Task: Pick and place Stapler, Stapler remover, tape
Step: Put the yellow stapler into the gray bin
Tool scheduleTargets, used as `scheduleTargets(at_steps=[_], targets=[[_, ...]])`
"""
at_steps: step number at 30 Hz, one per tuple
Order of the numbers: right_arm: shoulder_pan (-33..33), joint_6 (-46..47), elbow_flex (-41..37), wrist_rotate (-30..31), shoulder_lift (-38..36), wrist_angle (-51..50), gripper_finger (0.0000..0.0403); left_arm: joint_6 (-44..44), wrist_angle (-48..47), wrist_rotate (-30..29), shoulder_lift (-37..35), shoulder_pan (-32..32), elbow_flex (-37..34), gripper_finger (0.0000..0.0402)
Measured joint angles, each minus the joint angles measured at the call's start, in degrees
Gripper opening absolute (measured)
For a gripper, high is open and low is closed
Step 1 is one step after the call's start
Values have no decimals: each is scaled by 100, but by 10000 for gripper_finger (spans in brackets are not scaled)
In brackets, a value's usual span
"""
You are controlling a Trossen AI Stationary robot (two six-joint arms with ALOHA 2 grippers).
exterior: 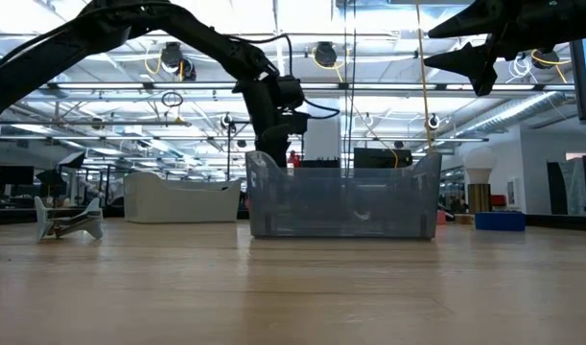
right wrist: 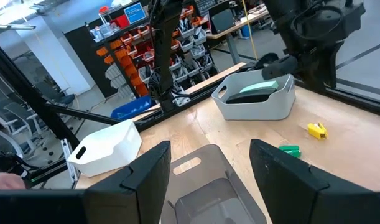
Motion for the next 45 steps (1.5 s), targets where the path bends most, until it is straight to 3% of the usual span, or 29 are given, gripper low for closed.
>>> scheduleTargets(at_steps=[8,16,25,37,40,45], targets=[[-1,109,0,6,0,-2,212,715,229,-43,-2,-178,-431,231],[1,109,0,12,2,-2,212,1371,428,-146,-2,-310,-1019,266],[0,214,0,21,1,-2,212,1634,1036,-237,10,-440,-1260,266],[1,359,0,23,2,2,212,1453,990,-258,343,-327,-1239,262],[1,362,0,23,2,2,212,1339,970,-246,348,-323,-1238,236],[1,356,0,23,2,0,212,1274,961,-273,354,-373,-1238,158]])
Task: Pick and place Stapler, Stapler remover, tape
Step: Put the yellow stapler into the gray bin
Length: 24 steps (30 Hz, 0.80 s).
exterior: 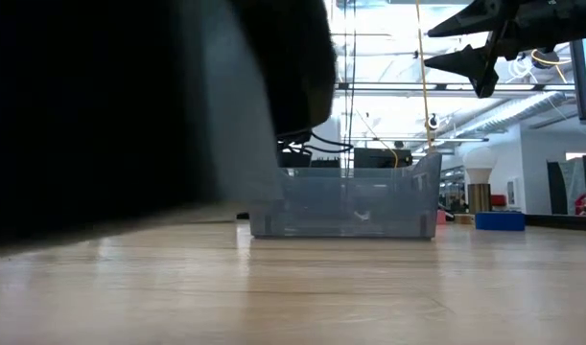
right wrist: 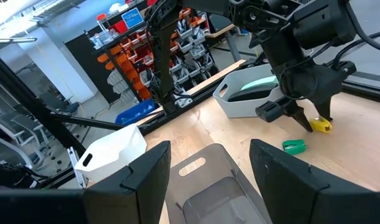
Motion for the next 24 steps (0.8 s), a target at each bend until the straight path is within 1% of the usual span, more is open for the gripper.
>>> scheduleTargets(at_steps=[4,6,10,15,21,24], targets=[[0,-4,0,0,0,0,212,-55,3,-195,0,-87,0,95],[0,-8,0,0,-2,1,212,-214,-23,-335,1,-105,20,74],[0,-13,0,0,-2,0,212,-363,-133,-370,15,-124,83,77],[0,-27,0,-1,-1,0,212,-510,-448,-592,-82,-143,209,77],[0,-64,0,-14,0,-24,212,-1213,-933,-1240,-785,-163,361,72],[0,-166,0,-17,-1,-25,212,-1675,-1301,-1383,-1185,-133,359,79]])
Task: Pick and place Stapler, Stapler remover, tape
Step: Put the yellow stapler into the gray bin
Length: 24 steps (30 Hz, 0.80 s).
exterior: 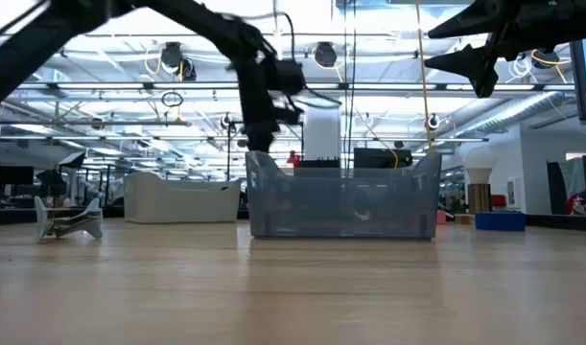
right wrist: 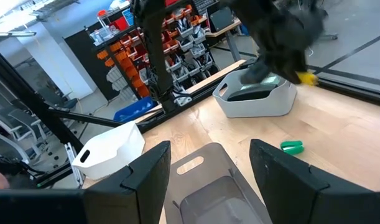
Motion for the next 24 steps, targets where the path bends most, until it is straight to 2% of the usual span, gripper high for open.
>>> scheduleTargets(at_steps=[4,9,16,24], targets=[[0,-22,0,0,1,-2,212,-462,-542,-81,-382,159,15,77],[0,-12,0,-3,1,-83,212,-594,-1016,-234,-413,583,7,76],[4,21,0,-159,-1,-115,212,605,-1328,-519,-405,1202,-485,77],[4,14,0,-146,1,-126,212,1358,-936,-265,-427,1684,-929,80]])
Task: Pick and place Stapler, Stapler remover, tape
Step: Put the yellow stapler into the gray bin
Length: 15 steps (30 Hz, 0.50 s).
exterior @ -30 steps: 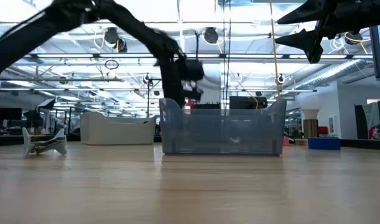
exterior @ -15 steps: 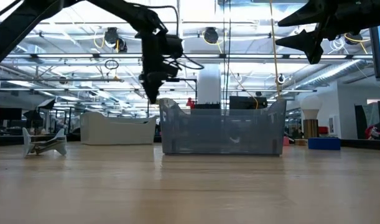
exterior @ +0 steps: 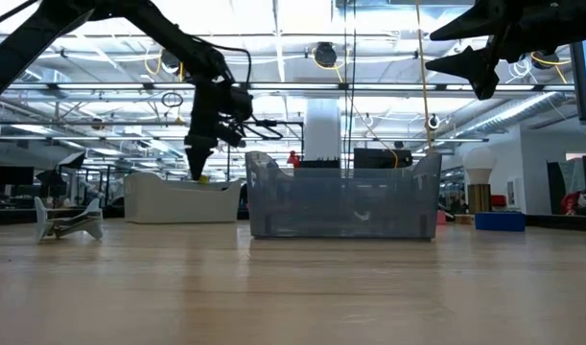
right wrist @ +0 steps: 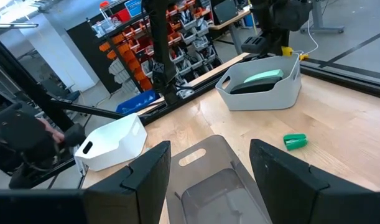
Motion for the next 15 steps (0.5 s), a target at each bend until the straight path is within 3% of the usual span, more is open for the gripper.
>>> scheduleTargets(at_steps=[7,15], targets=[[0,135,1,11,0,2,212,853,307,235,-10,34,-144,79],[0,181,0,32,-2,4,212,783,263,169,-10,-163,-146,78]])
